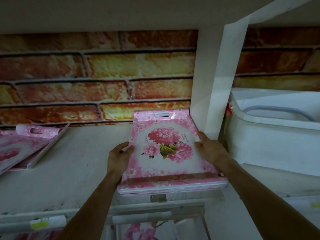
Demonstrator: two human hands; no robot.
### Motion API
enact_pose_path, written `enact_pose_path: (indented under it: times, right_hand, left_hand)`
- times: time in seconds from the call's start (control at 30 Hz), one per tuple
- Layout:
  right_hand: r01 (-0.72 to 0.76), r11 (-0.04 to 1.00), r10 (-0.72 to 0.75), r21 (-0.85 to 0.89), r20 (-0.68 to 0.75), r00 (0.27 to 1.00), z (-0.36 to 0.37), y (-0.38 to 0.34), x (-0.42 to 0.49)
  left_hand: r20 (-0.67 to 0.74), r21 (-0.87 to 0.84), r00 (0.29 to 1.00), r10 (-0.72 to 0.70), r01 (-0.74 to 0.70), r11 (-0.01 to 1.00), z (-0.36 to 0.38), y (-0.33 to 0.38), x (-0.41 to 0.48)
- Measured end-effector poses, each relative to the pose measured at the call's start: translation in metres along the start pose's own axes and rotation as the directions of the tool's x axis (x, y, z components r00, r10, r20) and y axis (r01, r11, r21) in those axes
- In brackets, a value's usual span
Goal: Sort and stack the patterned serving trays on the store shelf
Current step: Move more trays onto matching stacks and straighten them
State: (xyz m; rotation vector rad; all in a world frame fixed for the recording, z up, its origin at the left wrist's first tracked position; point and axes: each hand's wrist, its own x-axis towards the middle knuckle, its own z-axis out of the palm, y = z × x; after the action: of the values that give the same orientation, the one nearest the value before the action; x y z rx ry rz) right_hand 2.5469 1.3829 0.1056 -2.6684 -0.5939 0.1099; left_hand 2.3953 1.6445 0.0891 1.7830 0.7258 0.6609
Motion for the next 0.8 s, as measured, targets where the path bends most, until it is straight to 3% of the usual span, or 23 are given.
enact_pose_path:
  times: [0.23, 0.47, 0.63, 0.8]
  right_hand:
    - [-0.008, 0.999, 0.007, 0.045, 0.018, 1.0, -0.002, 0.001, 0.0]
    - [-0.007, 0.998, 0.0, 0.056, 0.119, 0.993, -0.02, -0.008, -0.017]
    - [-0.033, 0.99, 0.027, -0.135, -0.039, 0.999, -0.018, -0.014, -0.034]
    - [0.053, 0.996, -0.061, -0.075, -0.118, 0.991, -0.016, -0.051, -0.069]
  left_hand:
    - [-0.012, 0.015, 1.0, -0.018, 0.018, 1.0, -0.002, 0.002, -0.001]
    - [0.088, -0.062, 0.99, -0.108, 0.114, 0.992, -0.015, 0.006, -0.019]
    - [0.06, -0.119, 0.996, -0.062, 0.068, 0.99, -0.025, 0.003, -0.038]
    - [-0.042, -0.142, 0.996, -0.075, 0.069, 0.988, -0.036, -0.001, -0.05]
